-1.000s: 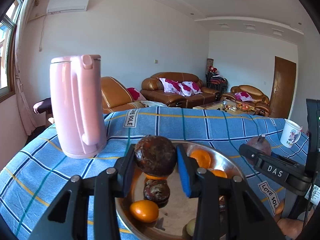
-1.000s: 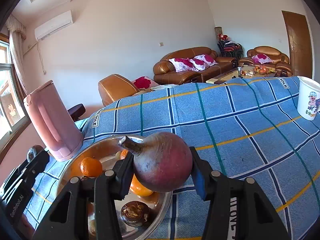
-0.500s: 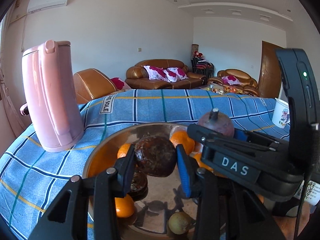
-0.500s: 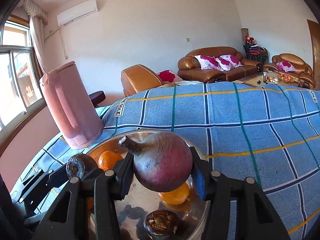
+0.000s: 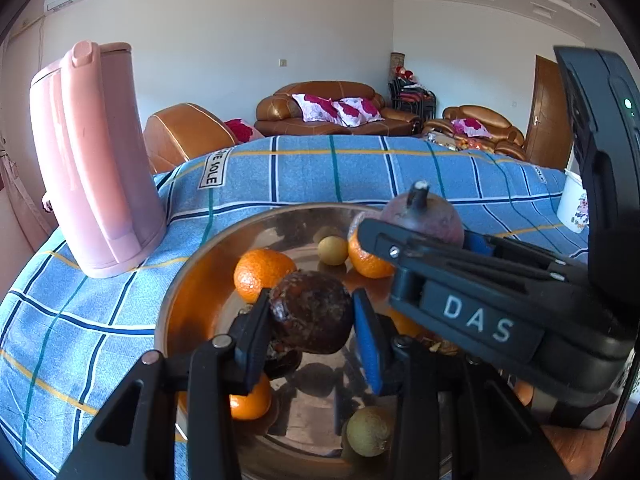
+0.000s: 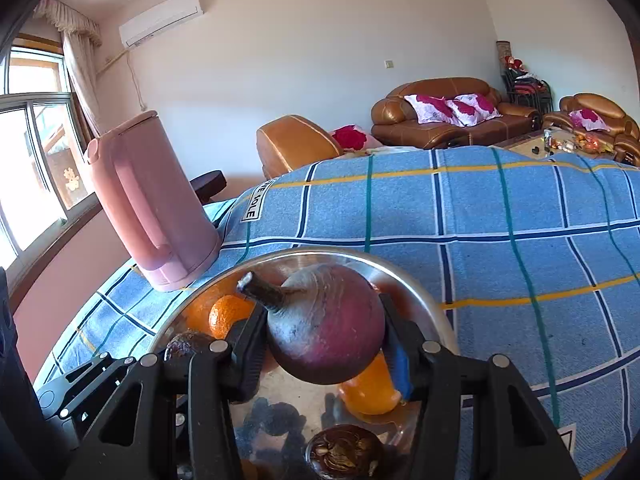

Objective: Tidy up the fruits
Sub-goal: 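Open both grippers to drop the fruits into the bowl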

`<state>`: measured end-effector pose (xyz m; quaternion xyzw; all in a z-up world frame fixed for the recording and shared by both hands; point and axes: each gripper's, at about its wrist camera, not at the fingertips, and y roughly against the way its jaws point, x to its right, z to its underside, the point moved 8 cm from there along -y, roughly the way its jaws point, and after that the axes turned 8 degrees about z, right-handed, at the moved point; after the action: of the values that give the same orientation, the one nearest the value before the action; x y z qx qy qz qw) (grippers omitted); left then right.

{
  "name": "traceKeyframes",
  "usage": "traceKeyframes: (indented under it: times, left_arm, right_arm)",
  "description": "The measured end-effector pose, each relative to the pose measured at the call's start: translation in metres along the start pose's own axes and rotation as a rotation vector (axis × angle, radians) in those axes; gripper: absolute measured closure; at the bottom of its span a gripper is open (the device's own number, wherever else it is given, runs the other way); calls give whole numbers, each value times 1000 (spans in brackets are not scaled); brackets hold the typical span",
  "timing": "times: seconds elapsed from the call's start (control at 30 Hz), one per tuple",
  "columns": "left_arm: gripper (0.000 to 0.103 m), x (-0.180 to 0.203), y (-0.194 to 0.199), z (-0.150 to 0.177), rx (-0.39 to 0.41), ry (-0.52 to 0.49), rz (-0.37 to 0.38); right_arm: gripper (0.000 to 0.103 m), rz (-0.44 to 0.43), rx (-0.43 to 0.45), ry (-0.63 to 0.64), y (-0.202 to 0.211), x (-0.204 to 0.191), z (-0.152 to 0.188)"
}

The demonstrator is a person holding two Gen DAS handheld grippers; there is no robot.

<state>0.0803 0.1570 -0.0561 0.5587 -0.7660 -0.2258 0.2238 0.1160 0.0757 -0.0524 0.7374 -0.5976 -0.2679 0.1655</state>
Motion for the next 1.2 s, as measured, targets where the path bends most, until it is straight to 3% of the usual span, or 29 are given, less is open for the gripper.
traceKeyframes:
  times: [0.27,0.67,0.7,0.77,0.83,0.93,1.1,1.2]
  left_arm:
    - [62,-4,-9,5,-56,2,-20]
    - [59,-6,-13,7,-77,-12,-95]
    - [56,-7,-12,7,-77,-4,-100]
    - [28,-14,-13,8,-83,19,-125]
    - [18,-18,-13,8,-75,42,-124]
    - [5,-19,-10,6,-56,58,-124]
    - [0,-20,-5,2,-22,61,-126]
    - [0,-24,-2,1,-4,79,-134]
  right_arm:
    - [50,-15,-65,112,-14,-27,12]
    - [48,-26,-83,106,-13,-25,14]
    - [48,-25,-77,104,-12,-24,13]
    - [44,-29,-59,86,-8,-21,11]
    - [34,-31,-28,54,-2,-16,8]
    - [32,-33,22,18,9,-9,3]
    - [31,10,109,-25,29,5,-5]
    - [30,104,199,-39,45,18,-13]
